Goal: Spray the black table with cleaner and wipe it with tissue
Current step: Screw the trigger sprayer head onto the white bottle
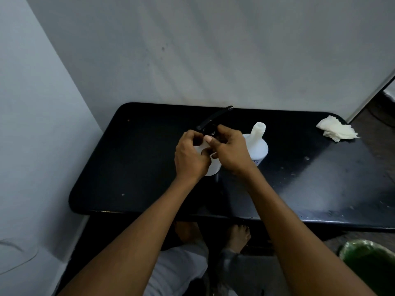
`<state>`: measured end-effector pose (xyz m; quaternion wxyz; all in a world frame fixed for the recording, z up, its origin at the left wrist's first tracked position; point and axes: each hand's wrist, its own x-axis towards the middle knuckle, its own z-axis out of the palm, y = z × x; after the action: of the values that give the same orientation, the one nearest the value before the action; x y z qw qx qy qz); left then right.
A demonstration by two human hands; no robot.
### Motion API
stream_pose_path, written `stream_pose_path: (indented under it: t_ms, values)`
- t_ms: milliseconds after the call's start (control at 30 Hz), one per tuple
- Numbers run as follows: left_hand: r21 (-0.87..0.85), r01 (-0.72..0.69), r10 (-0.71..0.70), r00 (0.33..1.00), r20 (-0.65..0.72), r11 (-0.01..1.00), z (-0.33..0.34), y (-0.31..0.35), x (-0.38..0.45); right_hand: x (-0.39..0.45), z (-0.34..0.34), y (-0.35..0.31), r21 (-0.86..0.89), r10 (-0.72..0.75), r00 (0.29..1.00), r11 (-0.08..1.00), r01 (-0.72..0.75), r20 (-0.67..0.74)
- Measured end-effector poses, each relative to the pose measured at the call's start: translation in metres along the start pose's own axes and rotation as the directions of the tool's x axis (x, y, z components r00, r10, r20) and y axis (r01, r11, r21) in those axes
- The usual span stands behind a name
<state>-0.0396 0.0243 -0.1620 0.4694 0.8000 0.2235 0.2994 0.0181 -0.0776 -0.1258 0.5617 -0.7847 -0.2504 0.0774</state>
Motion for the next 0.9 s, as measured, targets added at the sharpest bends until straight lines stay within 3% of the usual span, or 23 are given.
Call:
stream_pose_path:
  t_ms: [300, 500, 767, 900]
  values:
    - [-0.051, -0.012, 0.014, 0.999, 0.047, 0.999, 0.002, 0.003, -0.001, -0.003, 0.006, -0.001, -0.072, 0.018, 0.985, 0.997, -0.031, -0.171]
    - [-0.022, -0.003, 0.004, 1.000, 0.030, 1.000, 0.003, 0.001, 0.001, -0.003, 0.003, 0.001, 0.055, 0.046, 0.999, 0.997, -0.046, -0.007]
    - [-0.060, -0.016, 0.019, 0.999, 0.042, 0.998, 0.005, 0.002, 0.000, -0.007, 0.010, -0.004, -0.069, 0.049, 0.982, 0.996, -0.063, -0.185]
    - [-0.048, -0.019, 0.021, 0.999, 0.044, 0.999, 0.004, 0.003, 0.000, -0.008, 0.003, -0.008, -0.061, 0.042, 0.994, 0.997, -0.048, -0.099]
